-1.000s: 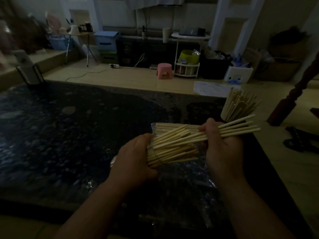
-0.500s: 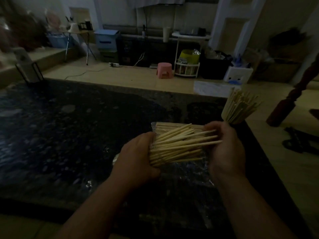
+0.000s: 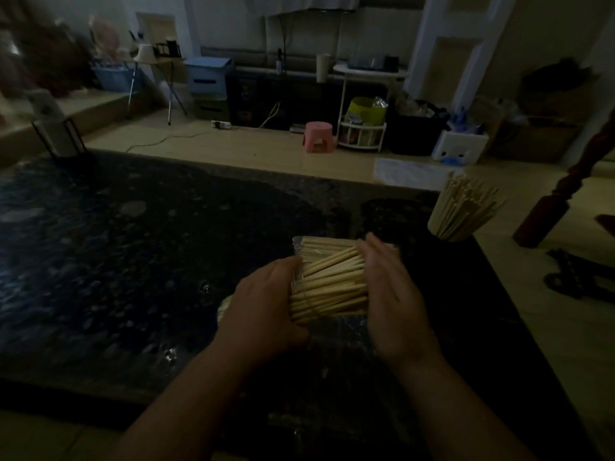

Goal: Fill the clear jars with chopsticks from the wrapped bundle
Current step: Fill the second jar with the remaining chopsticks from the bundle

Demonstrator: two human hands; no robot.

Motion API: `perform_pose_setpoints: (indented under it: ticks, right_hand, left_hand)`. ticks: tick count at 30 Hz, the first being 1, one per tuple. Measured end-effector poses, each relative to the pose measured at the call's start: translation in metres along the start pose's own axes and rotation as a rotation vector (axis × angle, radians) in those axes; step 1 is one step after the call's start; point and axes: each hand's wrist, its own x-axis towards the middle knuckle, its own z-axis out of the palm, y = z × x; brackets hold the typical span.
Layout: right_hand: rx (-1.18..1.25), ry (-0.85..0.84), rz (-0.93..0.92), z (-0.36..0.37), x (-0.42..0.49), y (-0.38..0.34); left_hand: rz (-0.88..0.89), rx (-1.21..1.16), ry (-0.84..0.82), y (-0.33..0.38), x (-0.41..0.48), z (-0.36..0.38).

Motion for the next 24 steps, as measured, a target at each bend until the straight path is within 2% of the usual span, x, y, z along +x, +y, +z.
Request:
perform_pose_setpoints:
  ticks: [3, 6, 8, 12, 16, 18, 20, 24]
  right_hand:
    - [-0.014, 0.065, 0.003, -0.001, 0.002, 0.000]
    - [-0.070, -0.018, -0.027, -0.001, 0.002, 0.001]
    - [0.002, -0.045, -0.011, -0.001, 0.002, 0.003]
    - [0.152, 0.078, 0.051, -0.008, 0.006, 0.007]
    - [0.074, 0.189, 0.039, -0.017, 0.010, 0.004]
    - [-0.030, 0.191, 0.090, -0.021, 0.012, 0.008]
    - [-0.111, 0.092, 0.164, -0.025, 0.014, 0.017]
    - [-0.314, -0.238, 0.310, -0.017, 0.006, 0.029]
  left_hand:
    - [0.008, -0.004, 0.000, 0.000, -0.001, 0.001]
    - [0.014, -0.018, 0.013, 0.000, -0.002, 0.001]
    - [0.010, -0.024, 0.017, -0.001, -0.002, 0.000]
    - [-0.011, -0.064, 0.061, -0.003, 0.000, -0.003]
    - [-0.067, -0.098, 0.114, -0.007, 0.002, -0.005]
    - [-0.097, -0.116, 0.137, -0.009, 0.003, -0.006]
    - [-0.120, -0.143, 0.153, -0.012, 0.004, -0.007]
    - [-0.170, -0.208, 0.163, -0.016, 0.007, -0.010]
